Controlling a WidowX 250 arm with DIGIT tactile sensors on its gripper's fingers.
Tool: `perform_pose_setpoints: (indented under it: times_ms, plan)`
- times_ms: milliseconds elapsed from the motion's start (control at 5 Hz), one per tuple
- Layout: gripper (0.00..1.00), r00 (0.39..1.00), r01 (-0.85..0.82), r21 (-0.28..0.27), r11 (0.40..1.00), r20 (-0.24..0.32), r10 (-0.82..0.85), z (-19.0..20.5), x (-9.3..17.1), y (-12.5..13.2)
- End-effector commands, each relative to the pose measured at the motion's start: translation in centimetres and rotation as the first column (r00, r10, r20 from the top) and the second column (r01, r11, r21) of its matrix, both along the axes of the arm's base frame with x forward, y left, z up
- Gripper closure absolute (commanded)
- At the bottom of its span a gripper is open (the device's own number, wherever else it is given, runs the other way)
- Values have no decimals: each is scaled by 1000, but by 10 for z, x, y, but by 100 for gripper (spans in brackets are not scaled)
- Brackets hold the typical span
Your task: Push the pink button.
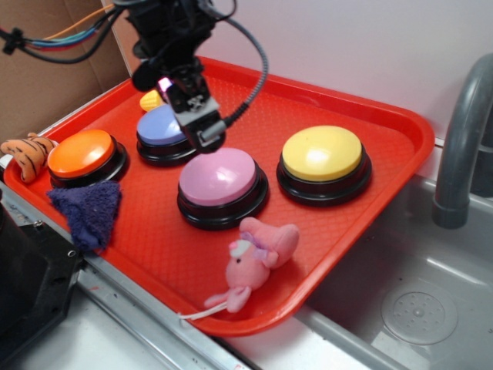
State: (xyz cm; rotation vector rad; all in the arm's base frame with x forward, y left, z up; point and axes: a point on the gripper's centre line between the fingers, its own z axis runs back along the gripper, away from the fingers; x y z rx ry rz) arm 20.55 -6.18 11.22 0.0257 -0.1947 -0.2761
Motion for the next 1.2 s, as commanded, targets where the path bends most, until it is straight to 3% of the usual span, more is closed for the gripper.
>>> perform_pose_setpoints:
  times_ms: [0, 200, 400, 600, 1000]
  plan:
    - [0, 999, 7, -24, 1000, 52, -5, 15, 4, -5]
    - [0, 999, -35, -15, 999, 8, 35, -19, 3, -3]
    - [0, 993, -76, 5, 997, -92, 76, -46, 2, 1]
    - [0, 991, -63, 19, 998, -114, 65, -58, 7, 0]
    - [0, 1000, 14, 68, 998, -16, -13, -51, 27, -1]
